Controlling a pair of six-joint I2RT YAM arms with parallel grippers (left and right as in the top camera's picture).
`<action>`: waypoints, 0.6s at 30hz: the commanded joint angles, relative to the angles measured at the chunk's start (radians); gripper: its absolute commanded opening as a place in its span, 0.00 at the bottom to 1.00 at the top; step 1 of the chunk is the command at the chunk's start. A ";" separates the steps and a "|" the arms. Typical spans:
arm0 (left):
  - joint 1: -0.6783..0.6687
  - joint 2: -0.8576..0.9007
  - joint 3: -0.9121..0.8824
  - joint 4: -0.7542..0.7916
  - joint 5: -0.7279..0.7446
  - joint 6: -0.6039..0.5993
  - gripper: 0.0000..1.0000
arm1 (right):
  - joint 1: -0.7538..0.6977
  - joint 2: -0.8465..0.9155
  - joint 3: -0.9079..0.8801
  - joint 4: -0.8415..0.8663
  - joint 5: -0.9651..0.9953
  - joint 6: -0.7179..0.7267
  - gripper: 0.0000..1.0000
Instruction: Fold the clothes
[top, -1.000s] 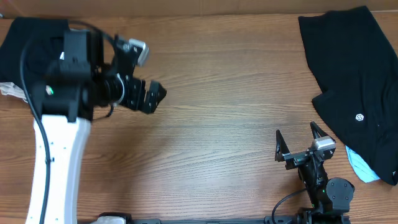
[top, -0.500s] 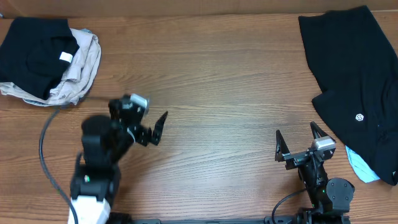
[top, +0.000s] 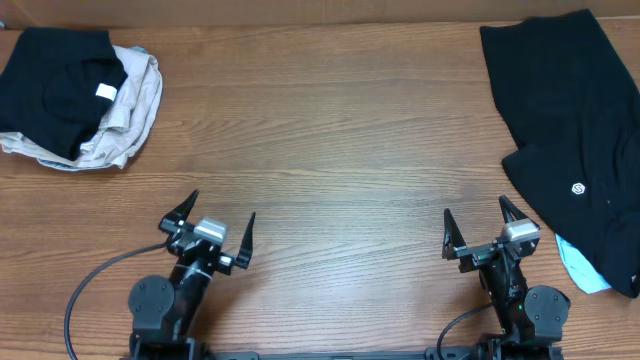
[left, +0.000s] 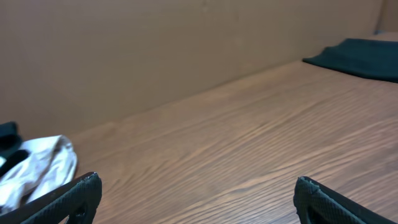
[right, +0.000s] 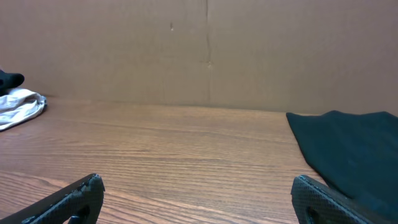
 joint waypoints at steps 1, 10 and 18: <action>0.029 -0.062 -0.058 0.005 -0.020 0.000 1.00 | 0.005 -0.010 -0.011 0.006 -0.001 0.000 1.00; 0.066 -0.195 -0.125 -0.013 -0.017 -0.021 1.00 | 0.005 -0.010 -0.011 0.006 -0.001 0.000 1.00; 0.104 -0.245 -0.125 -0.084 -0.029 -0.034 1.00 | 0.005 -0.010 -0.011 0.006 -0.001 0.000 1.00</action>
